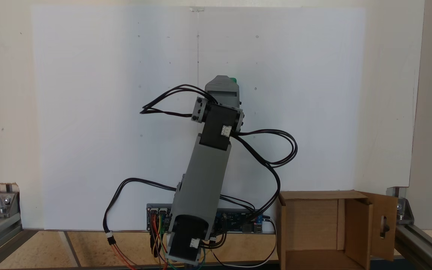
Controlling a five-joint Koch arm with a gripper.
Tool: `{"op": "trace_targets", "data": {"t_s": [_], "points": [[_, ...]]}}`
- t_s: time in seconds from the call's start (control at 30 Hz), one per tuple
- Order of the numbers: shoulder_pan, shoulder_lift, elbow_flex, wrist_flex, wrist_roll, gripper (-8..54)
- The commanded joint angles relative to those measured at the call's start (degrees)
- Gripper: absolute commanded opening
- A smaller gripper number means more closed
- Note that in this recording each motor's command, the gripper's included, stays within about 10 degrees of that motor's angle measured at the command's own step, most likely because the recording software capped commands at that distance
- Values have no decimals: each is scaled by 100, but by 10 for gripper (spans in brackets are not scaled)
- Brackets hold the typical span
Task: Grasp a green dice and put it in the bin.
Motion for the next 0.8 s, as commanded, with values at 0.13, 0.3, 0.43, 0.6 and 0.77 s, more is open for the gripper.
{"op": "trace_targets", "data": {"t_s": [0.13,0.3,0.43,0.6,0.77], "points": [[18,-149,-325,-9,-97,434],[18,-281,-316,-79,-79,433],[18,-308,-185,-466,-62,433],[18,-308,-9,-765,-62,433],[18,-308,255,-1230,-70,432]]}}
